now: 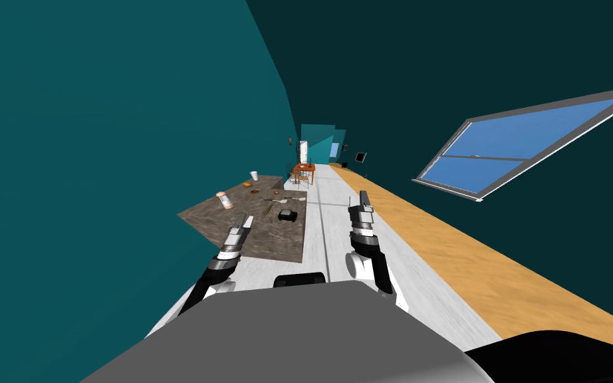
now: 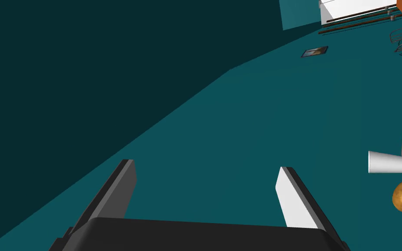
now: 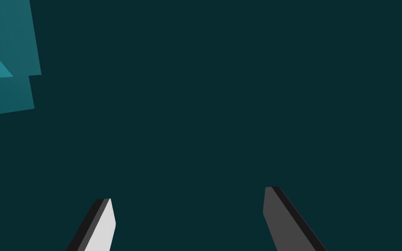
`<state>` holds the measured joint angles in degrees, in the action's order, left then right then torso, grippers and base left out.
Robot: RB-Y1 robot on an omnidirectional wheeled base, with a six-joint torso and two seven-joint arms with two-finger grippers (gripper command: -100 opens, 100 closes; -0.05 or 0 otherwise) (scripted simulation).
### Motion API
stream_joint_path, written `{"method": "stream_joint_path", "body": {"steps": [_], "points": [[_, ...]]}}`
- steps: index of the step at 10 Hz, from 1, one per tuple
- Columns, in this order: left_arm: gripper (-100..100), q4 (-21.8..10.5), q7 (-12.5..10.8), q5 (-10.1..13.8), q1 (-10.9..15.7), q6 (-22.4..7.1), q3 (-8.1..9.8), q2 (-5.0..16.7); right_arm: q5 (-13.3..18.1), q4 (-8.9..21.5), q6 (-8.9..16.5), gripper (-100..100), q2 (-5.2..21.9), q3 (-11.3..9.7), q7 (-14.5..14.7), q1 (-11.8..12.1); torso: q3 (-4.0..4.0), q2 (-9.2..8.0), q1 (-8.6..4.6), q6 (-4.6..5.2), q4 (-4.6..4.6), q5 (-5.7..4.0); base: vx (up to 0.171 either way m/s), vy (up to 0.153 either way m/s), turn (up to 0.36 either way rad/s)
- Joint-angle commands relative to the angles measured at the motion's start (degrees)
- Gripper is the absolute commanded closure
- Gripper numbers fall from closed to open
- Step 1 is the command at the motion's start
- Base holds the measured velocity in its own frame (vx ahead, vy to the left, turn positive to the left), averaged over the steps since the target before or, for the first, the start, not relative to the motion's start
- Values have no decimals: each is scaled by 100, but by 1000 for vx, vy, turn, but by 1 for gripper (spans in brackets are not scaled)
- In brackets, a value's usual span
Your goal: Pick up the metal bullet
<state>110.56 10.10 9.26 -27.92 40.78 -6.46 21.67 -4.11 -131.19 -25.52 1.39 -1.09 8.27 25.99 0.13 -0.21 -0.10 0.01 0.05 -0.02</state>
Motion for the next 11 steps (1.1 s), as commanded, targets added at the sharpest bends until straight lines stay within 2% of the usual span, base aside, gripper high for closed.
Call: {"method": "stream_joint_path", "body": {"steps": [1,2,3,4,5,6,7,8,9,10,11], "points": [[-100,-286,185,185,-191,-23,-191,286,0,0,0,0,0,0,0,0,0,0,0,0,0,0,-76,-51,-7],[-100,-408,185,185,-191,-23,-191,390,0,0,0,0,0,0,0,0,5,-8,-7,-2,1,-2,-56,-46,8],[-100,-681,266,291,-256,-2,-314,604,0,0,0,0,0,0,0,0,2,-1,-7,1,2,-2,-51,-47,-19],[-100,-730,266,291,-256,-2,-314,651,0,0,0,0,0,0,0,0,0,1,-7,0,0,-2,-33,-31,-6],[-100,-943,333,386,-327,12,-447,898,0,0,0,0,0,0,0,0,-3,7,-3,0,0,-2,-21,-37,-22],[-100,-1060,333,386,-327,12,-447,926,0,0,0,0,0,0,0,0,-6,11,-3,0,-2,-2,-19,-34,-10],[-100,-1286,386,469,-403,22,-588,1164,0,0,0,0,0,0,0,1,-7,14,-3,0,-2,-1,-33,-51,-36],[-100,-1395,386,469,-403,22,-588,1216,0,0,0,0,0,0,0,0,-5,10,-8,0,-2,-3,-34,-39,-16],[-100,-1595,424,540,-483,27,-737,1475,0,0,0,0,0,0,0,0,-4,9,-5,0,-1,-2,-27,-49,-47],[-100,-1735,424,540,-483,27,-737,1518,0,0,0,0,0,0,0,0,-4,9,-8,0,-1,-2,-18,-43,-18],[-100,-2001,446,599,-566,30,-890,1745,0,0,0,0,0,0,0,1,-7,14,-6,1,-1,-2,-6,-53,-75]]}}
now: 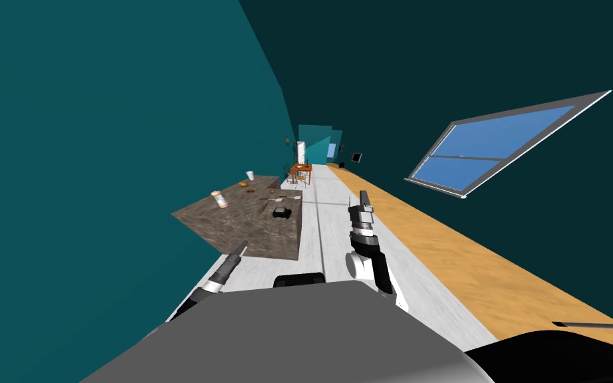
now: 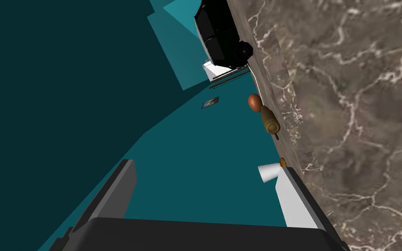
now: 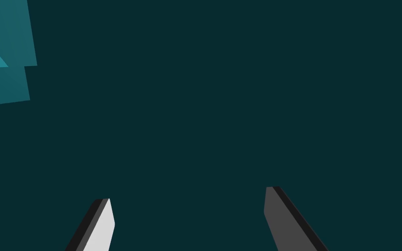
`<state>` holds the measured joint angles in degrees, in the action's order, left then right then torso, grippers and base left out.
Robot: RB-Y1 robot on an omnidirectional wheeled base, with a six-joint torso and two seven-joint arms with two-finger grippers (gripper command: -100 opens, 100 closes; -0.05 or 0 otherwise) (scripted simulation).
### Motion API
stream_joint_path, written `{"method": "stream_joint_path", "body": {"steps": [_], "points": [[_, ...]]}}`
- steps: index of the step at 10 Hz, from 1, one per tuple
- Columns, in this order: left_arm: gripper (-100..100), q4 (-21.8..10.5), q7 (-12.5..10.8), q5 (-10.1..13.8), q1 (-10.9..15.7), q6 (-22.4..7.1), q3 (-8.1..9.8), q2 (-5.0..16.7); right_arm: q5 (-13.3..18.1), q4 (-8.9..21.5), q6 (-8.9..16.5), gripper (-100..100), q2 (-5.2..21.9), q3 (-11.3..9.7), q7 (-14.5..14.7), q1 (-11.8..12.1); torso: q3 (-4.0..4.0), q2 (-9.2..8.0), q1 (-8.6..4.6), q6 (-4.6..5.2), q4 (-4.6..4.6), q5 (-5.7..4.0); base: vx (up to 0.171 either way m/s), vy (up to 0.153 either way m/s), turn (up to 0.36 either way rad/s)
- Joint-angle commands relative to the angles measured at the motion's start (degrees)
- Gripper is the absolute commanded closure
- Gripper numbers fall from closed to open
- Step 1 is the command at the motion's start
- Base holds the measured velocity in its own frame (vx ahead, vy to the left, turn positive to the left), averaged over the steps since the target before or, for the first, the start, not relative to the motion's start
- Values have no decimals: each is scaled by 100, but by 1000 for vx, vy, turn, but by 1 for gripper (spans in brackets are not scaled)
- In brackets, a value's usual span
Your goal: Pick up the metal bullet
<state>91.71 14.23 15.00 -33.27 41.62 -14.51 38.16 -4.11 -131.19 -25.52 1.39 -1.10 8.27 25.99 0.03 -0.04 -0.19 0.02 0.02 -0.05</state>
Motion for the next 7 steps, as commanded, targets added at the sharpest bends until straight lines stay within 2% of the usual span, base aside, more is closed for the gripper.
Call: {"method": "stream_joint_path", "body": {"steps": [1,2,3,4,5,6,7], "points": [[-100,-192,33,25,-31,-53,-85,182,0,0,0,0,0,0,0,0,0,0,0,0,0,0,-4,-48,-26],[-100,-420,38,73,-115,-51,-241,421,0,0,0,0,0,0,0,0,-1,2,1,-1,0,0,4,-60,-76],[-100,-537,38,73,-115,-51,-241,505,0,0,0,0,0,0,0,0,-3,5,-3,0,-1,0,0,-49,-36],[-100,-817,25,111,-197,-48,-398,664,0,0,0,0,0,0,0,0,-2,4,0,-1,-1,0,4,-70,-97],[-100,-882,25,111,-197,-48,-398,820,0,0,0,0,0,0,0,0,-3,5,-7,1,-1,-2,7,-58,-43],[-100,-882,25,111,-197,-48,-398,834,0,0,0,0,0,0,0,0,-4,6,-3,0,-1,-2,3,-23,14],[-100,-1100,-4,138,-279,-44,-555,1092,0,0,0,0,0,1,0,1,-3,6,7,-1,-1,1,17,-51,-124]]}}
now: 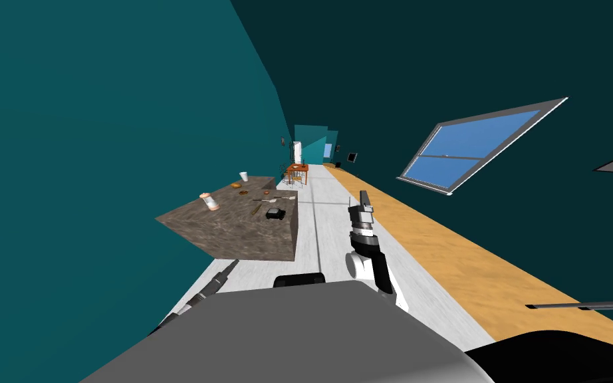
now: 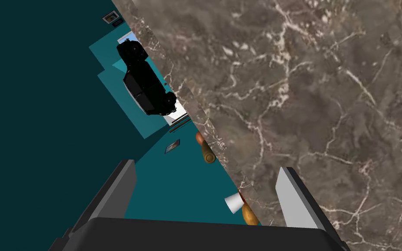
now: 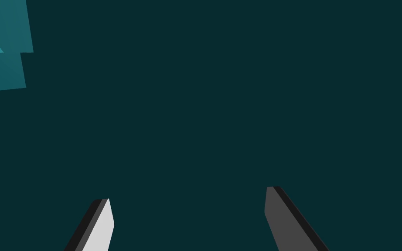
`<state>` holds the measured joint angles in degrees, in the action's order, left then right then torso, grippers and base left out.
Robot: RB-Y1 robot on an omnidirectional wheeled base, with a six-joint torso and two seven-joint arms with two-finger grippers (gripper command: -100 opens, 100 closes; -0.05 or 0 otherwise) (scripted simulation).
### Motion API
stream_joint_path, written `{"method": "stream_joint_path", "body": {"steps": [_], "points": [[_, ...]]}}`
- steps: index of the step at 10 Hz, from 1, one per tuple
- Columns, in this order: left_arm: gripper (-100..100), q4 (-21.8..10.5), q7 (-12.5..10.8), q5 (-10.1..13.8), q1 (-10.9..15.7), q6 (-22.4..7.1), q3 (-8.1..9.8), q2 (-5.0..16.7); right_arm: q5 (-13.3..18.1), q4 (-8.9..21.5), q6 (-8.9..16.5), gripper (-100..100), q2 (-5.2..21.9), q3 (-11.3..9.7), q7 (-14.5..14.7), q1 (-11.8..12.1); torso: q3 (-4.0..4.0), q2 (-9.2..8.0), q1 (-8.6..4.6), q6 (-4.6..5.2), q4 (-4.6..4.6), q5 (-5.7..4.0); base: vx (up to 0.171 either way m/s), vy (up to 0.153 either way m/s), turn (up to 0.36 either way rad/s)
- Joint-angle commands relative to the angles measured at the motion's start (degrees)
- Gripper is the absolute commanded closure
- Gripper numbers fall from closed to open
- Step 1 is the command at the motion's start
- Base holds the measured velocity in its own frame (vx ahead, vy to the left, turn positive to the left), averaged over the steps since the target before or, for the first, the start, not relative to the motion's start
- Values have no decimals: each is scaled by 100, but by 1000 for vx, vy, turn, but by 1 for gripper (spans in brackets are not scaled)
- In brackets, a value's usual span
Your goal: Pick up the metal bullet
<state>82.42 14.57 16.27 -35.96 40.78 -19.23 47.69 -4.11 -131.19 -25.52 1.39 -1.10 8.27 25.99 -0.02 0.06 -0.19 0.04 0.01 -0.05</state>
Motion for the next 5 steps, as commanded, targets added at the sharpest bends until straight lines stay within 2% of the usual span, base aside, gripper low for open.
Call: {"method": "stream_joint_path", "body": {"steps": [1,2,3,4,5], "points": [[-100,-286,-38,10,-10,40,-83,214,0,0,0,0,0,0,0,0,0,0,0,0,0,0,20,-52,-54],[-100,-296,-38,10,-10,40,-83,214,0,0,0,0,0,0,0,1,-1,1,0,-3,0,-1,10,-24,17],[-100,-522,-83,26,-90,45,-241,494,0,0,0,0,0,1,0,1,0,-1,7,-3,0,1,17,-58,-131],[-100,-634,-83,26,-90,45,-241,548,0,0,0,0,0,0,0,0,-1,1,-1,0,0,-1,23,-57,-65],[-100,-854,-143,31,-169,52,-399,791,0,0,0,0,0,0,0,1,-2,3,-2,-3,-1,-1,43,-83,-134]]}}
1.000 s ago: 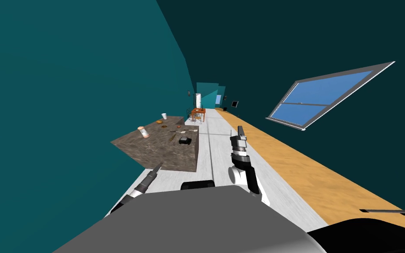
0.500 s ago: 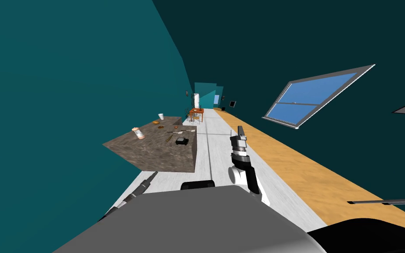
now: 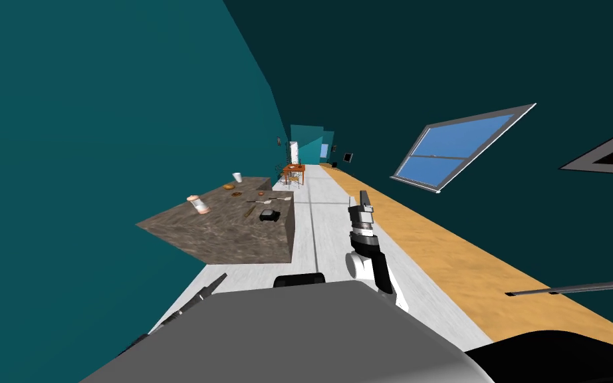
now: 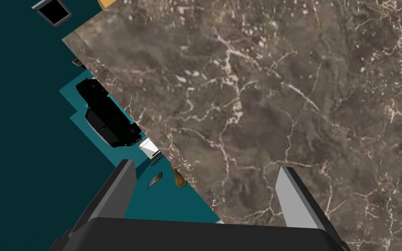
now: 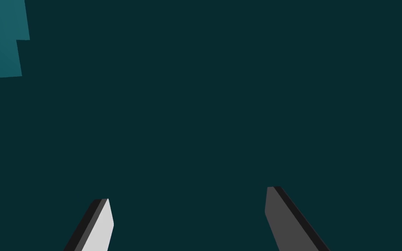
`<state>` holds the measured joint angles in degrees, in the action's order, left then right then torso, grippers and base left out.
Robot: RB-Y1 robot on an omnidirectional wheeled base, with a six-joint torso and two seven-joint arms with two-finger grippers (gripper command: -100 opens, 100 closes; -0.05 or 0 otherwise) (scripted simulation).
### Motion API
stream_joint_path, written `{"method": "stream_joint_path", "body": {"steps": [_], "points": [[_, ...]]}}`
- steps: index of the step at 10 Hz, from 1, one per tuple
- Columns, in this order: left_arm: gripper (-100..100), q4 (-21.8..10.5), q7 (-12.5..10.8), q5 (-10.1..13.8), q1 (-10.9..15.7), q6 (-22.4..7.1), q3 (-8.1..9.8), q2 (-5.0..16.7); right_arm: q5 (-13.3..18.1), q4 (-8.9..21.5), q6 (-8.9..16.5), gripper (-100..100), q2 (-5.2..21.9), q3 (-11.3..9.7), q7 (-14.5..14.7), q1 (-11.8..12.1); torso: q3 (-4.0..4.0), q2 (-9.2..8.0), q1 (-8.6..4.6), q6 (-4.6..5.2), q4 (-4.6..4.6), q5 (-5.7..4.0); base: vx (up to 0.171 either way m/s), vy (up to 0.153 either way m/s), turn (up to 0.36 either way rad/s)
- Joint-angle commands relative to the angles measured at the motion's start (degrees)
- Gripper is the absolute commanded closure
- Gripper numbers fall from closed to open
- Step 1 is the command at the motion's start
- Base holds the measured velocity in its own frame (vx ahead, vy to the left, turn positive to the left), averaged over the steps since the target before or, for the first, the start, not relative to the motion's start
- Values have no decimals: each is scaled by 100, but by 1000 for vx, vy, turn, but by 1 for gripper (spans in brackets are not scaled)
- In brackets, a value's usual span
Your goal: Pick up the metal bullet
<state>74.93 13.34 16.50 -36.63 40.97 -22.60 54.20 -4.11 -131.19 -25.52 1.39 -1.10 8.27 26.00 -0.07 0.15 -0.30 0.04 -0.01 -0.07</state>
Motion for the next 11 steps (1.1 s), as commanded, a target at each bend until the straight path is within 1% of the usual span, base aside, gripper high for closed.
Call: {"method": "stream_joint_path", "body": {"steps": [1,2,3,4,5,6,7,8,9,10,11], "points": [[-100,-216,-19,8,-102,33,-62,229,0,0,0,0,0,0,0,0,0,0,0,0,0,0,49,-67,-74],[-100,-412,-93,2,-179,39,-221,416,0,0,0,0,0,0,0,1,-2,2,4,-3,-1,-1,64,-80,-151],[-100,-453,-93,2,-179,39,-221,555,0,0,0,0,0,0,0,0,-4,7,-1,0,-2,-1,47,-68,-75],[-100,-536,-93,2,-179,39,-221,555,0,0,0,0,0,0,0,1,-3,4,3,-2,-1,-1,20,-28,9],[-100,-797,-179,-16,-253,43,-381,752,0,0,0,0,1,1,0,1,2,-4,14,-4,1,2,52,-53,-145],[-100,-845,-179,-16,-253,43,-381,871,0,0,0,0,0,0,0,0,-2,3,11,1,0,1,55,-55,-93],[-100,-1091,-276,-44,-322,46,-538,1076,0,0,0,0,0,1,0,1,-3,5,8,-2,-1,1,83,-84,-183],[-100,-1139,-276,-44,-322,46,-538,1176,0,0,0,0,0,0,0,0,-8,14,0,1,-3,0,82,-65,-96],[-100,-1419,-384,-80,-387,47,-693,1392,0,0,0,0,0,1,0,1,-9,15,2,-2,-4,-1,103,-56,-176],[-100,-1419,-384,-80,-387,47,-693,1468,0,0,0,0,0,0,0,1,-13,23,5,1,-5,0,81,-48,-99],[-100,-1682,-501,-124,-445,46,-842,1676,0,-1,0,0,0,1,0,1,-10,17,8,-3,-4,1,100,-74,-173]]}}
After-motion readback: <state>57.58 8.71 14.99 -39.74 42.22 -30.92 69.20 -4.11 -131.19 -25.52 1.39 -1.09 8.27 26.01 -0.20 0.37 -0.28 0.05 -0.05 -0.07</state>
